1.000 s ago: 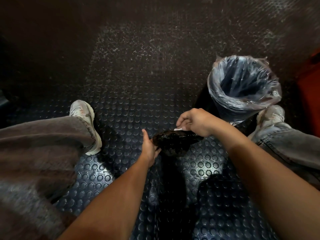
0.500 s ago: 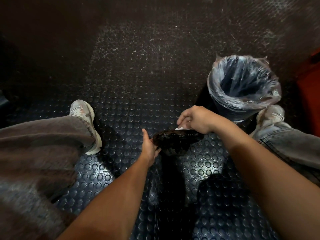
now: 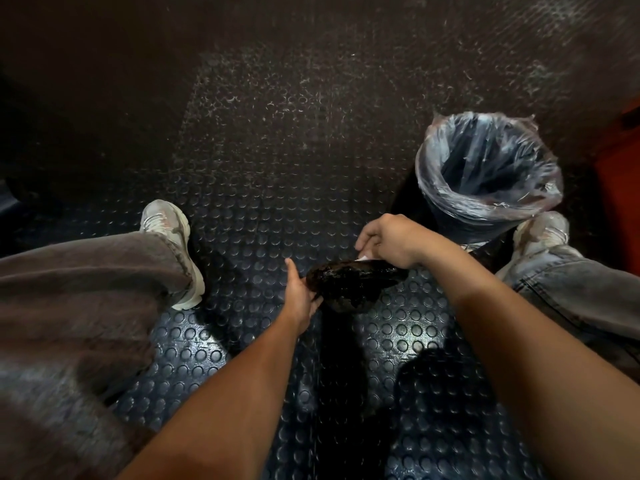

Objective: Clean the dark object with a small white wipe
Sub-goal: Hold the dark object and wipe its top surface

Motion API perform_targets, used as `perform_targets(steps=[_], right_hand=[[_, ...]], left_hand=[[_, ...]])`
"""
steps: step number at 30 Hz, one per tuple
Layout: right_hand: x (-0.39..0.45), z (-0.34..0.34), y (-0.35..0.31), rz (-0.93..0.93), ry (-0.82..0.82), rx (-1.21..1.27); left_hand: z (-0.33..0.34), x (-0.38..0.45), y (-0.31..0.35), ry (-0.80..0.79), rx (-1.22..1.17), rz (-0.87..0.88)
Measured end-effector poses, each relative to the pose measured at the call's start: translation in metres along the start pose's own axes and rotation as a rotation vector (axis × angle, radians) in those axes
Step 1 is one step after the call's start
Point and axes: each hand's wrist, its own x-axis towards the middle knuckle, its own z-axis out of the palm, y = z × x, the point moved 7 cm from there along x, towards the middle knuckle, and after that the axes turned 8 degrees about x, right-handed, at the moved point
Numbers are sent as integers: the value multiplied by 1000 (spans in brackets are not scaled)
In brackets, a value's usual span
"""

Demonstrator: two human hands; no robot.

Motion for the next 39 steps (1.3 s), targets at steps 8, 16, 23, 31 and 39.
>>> perform_targets(steps=[8,16,23,31,39], right_hand=[[-17,-20,30,36,150,-69],[4,6,-4,-27,-34,45],[-22,-21,29,-10,146,-8],[1,5,-1,2,-9,3],[-18,-19,24,0,89,1]], left_hand=[[-3,1,-1,18,-8,-10],[0,0,1,8,14,-9],[-9,5,3,15,43,-41],[-8,6,2,13,37,-53],[-6,1,2,0,34,-27]])
